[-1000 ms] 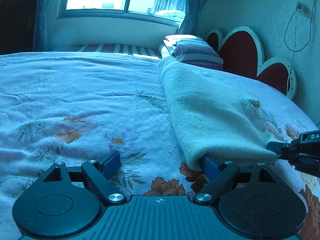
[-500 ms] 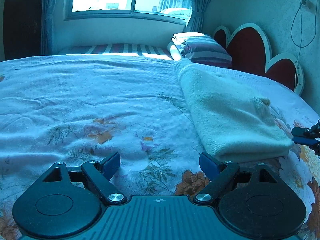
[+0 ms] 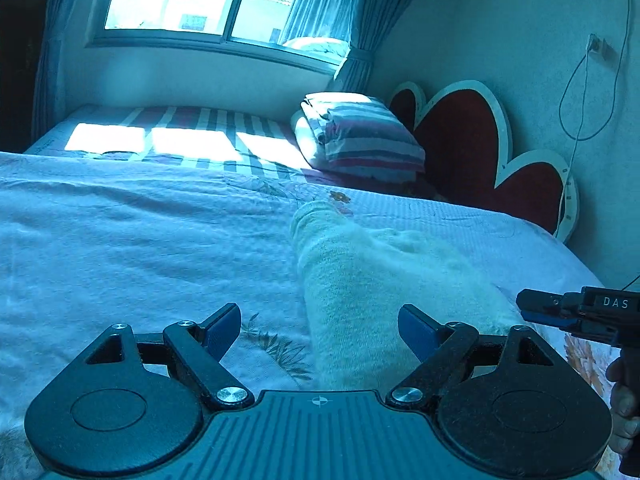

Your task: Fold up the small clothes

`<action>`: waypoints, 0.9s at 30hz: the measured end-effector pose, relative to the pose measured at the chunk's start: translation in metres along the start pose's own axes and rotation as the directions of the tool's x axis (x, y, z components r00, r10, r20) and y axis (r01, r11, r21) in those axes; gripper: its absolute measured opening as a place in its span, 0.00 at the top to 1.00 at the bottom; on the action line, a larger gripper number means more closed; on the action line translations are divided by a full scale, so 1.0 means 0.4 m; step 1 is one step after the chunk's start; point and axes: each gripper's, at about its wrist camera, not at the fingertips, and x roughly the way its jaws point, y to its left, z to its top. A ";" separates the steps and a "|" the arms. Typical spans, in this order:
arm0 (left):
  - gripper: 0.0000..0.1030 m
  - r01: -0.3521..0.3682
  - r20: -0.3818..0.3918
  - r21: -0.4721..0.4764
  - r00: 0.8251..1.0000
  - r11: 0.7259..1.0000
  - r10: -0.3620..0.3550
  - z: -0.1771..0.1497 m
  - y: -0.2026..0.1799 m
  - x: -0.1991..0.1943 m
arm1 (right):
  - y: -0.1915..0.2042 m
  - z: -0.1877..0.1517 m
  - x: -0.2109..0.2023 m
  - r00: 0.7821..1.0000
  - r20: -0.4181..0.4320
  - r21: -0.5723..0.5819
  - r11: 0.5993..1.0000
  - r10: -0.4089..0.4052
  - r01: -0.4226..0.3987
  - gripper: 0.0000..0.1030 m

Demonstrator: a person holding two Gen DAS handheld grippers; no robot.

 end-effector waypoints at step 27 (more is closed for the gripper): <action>0.32 -0.078 -0.036 -0.017 0.996 0.997 0.078 0.063 -0.002 0.221 | 0.060 0.057 0.210 0.995 -0.081 -0.320 0.947 -0.059 0.030 0.72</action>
